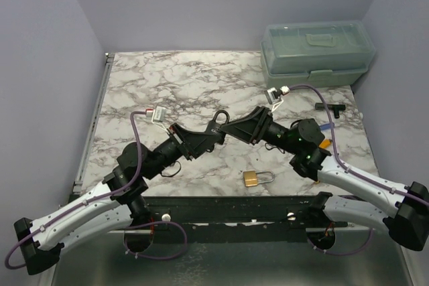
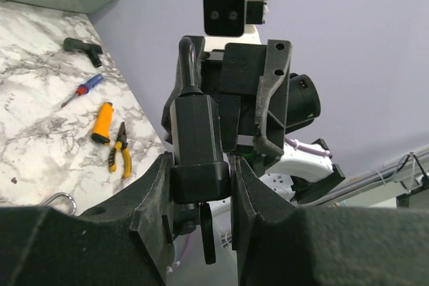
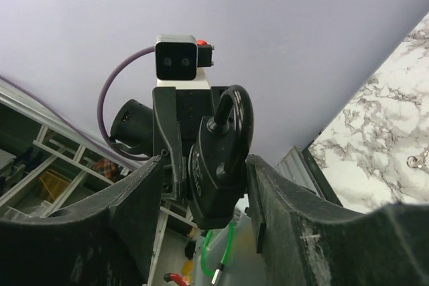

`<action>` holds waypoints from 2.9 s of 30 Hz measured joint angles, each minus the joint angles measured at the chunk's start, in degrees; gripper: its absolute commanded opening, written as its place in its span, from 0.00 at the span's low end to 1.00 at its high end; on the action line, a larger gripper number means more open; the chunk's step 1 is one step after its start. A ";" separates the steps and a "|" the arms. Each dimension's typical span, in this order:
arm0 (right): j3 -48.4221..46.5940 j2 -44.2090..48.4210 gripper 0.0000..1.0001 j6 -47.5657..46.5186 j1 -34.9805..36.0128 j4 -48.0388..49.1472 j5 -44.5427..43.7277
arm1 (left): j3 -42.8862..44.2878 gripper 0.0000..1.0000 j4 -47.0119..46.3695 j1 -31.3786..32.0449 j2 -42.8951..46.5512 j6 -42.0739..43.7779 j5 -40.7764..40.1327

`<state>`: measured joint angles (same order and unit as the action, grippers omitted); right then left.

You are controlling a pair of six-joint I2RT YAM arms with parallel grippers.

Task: Unlock with the key

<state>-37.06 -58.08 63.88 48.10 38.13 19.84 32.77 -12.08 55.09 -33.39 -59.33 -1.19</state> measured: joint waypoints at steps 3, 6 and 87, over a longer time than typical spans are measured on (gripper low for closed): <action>-0.02 -0.66 0.47 0.13 0.00 0.83 0.83 | -0.24 0.00 -1.97 0.00 -0.76 -0.26 0.98; -0.02 -1.31 0.44 0.28 0.00 1.53 1.36 | -0.24 0.00 -3.41 0.00 -1.81 -0.31 1.81; -5.11 1.49 0.00 -1.40 -0.02 -29.70 -11.37 | 3.56 0.48 18.14 0.00 -4.92 13.79 4.94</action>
<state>-42.17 -56.60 62.48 48.07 8.43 8.47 36.34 6.07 55.09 -38.30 -45.54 3.75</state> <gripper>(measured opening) 0.280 0.523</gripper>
